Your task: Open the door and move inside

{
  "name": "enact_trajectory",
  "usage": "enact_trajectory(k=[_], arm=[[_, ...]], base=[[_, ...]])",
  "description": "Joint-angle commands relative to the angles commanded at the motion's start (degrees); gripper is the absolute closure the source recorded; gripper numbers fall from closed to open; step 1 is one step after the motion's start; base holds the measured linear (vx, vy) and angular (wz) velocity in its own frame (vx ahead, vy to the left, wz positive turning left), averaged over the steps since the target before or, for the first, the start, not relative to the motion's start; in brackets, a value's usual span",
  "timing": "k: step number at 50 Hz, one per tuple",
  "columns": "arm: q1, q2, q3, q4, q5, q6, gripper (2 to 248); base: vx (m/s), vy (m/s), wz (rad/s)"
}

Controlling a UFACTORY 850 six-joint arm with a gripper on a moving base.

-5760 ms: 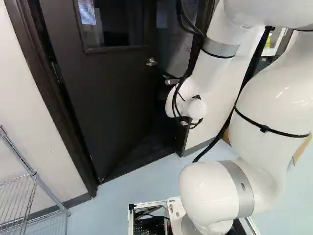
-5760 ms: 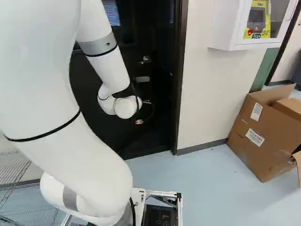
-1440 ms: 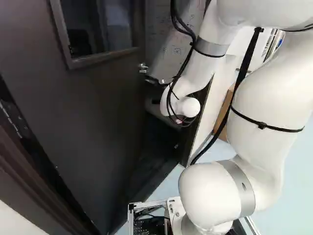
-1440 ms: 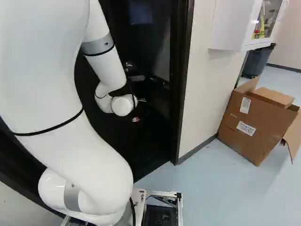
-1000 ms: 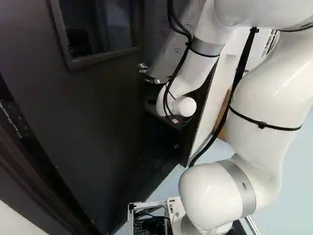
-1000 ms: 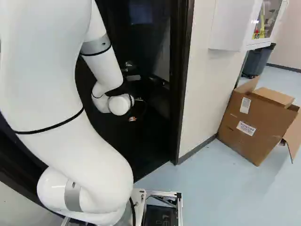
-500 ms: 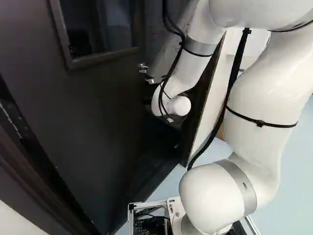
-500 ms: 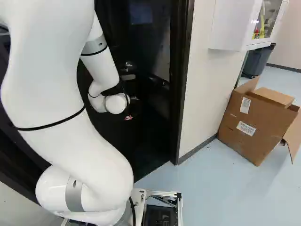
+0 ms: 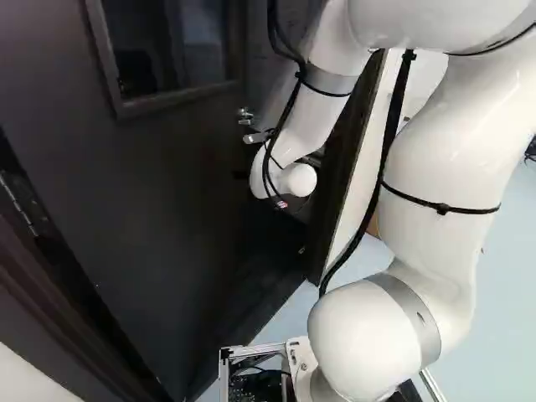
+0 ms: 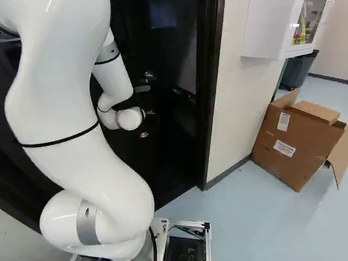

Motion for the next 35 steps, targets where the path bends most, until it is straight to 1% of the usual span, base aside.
enact_trajectory(k=[35], arm=[[5.6,-2.8,-3.1,0.0,0.0,0.0,3]], base=[[0.0,0.0,0.0]])
